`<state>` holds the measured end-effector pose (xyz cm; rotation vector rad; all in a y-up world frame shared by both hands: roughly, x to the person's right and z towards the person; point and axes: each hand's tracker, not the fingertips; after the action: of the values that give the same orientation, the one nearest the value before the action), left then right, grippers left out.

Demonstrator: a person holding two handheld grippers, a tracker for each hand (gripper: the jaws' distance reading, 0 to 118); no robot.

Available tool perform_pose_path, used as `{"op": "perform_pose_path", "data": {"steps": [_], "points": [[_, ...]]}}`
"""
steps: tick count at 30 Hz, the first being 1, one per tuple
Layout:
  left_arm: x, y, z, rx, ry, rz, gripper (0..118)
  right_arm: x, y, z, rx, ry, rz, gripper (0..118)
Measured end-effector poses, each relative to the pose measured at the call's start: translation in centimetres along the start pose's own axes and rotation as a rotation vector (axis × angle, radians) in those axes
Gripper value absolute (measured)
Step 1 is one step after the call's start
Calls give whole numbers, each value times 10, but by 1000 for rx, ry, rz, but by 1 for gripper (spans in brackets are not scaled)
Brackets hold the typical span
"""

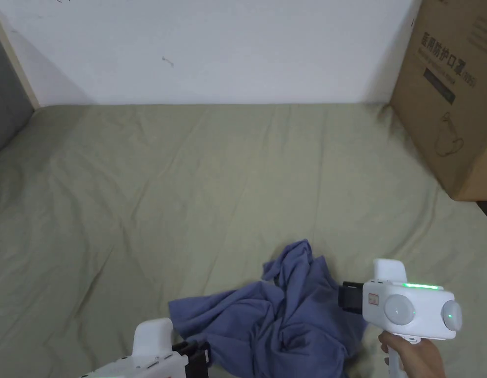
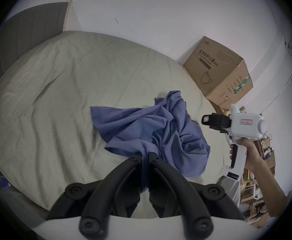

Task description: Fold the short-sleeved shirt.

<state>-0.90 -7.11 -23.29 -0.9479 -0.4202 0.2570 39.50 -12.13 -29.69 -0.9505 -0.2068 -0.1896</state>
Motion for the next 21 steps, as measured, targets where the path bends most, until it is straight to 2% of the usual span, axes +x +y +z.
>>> {"op": "perform_pose_path", "data": {"steps": [3, 5, 8, 9, 11, 17, 21], "points": [[-5, 1, -4, -8, -29, 41, 7, -1, -2, -23, -56, 2, -6, 61], [-8, 0, -6, -10, -33, 59, 7, -3, -6, -31, -102, 16, -22, 54], [-12, 0, -6, -8, -47, 90, 7, -1, -11, -21, -74, 30, -32, 13], [-14, 1, -6, -6, -50, 100, 7, -1, -11, -16, -65, 38, -33, 7], [-17, 3, -6, -4, -73, 131, 7, 1, -9, -4, -58, 50, -29, 7], [-25, 26, 9, 65, -139, 200, 7, 14, 19, 71, 152, 37, -39, 6], [-32, 70, 26, 147, -151, 217, 7, 17, 54, 132, 305, 5, -24, 6]]}}
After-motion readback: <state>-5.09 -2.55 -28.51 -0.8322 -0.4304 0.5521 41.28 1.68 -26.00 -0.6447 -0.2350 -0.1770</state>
